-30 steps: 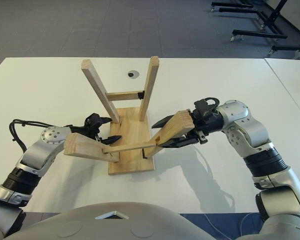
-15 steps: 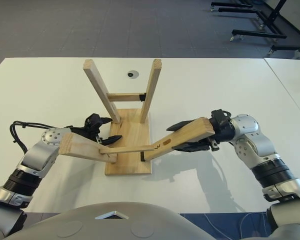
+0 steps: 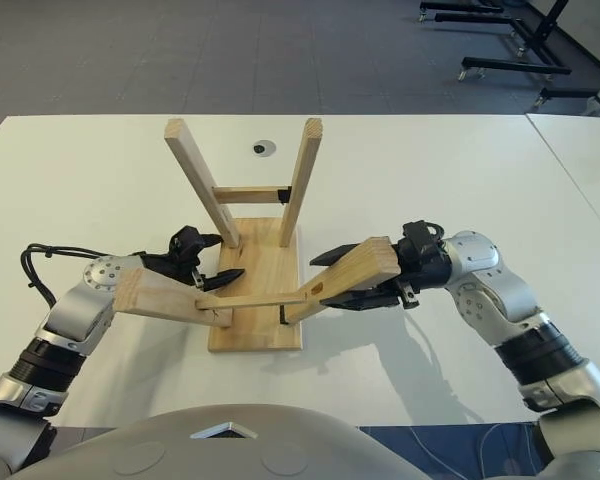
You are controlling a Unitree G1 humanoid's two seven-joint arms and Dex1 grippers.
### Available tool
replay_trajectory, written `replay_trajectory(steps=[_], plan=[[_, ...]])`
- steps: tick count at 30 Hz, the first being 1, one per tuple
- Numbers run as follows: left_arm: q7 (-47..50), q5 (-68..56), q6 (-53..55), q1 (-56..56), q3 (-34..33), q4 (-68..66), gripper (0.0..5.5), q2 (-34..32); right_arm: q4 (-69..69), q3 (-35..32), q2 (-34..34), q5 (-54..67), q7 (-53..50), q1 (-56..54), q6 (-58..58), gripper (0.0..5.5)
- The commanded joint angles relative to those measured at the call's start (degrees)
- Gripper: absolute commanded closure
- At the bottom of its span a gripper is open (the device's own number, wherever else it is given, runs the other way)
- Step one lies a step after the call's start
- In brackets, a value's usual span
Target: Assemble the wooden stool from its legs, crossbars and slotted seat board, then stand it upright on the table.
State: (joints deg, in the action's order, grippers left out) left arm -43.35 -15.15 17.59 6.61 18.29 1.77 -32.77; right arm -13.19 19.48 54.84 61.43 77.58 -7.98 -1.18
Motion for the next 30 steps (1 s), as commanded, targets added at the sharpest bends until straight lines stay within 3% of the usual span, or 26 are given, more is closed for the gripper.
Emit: replay_trajectory(steps=[1, 10, 17, 24, 30], plan=[[1.32, 6.01, 4.09, -3.06, 2.68, -5.41, 1.18, -1.43, -11.96, -2.03, 0.37, 3.53, -0.51, -1.18, 11.31, 3.35], [1.70, 6.10, 4.31, -3.82, 2.53, -4.86, 1.18, -1.44, -5.63, -7.44, -8.01, -4.44, 7.06, -1.92, 13.12, 3.35], [2.93, 5.74, 5.08, -5.95, 2.43, -2.92, 1.18, -1.71, -1.41, -10.44, -9.46, -5.80, 14.08, -3.19, 14.61, 3.35], [4.30, 5.04, 6.42, -9.17, 1.88, 0.15, 1.18, -2.15, -1.59, -9.40, -8.02, -2.56, 14.85, -6.85, 18.42, 3.35], [3.08, 5.52, 6.00, -8.01, 2.50, -1.40, 1.18, -2.73, 5.48, -10.66, -14.56, -9.47, 14.57, -7.34, 13.91, 3.37]])
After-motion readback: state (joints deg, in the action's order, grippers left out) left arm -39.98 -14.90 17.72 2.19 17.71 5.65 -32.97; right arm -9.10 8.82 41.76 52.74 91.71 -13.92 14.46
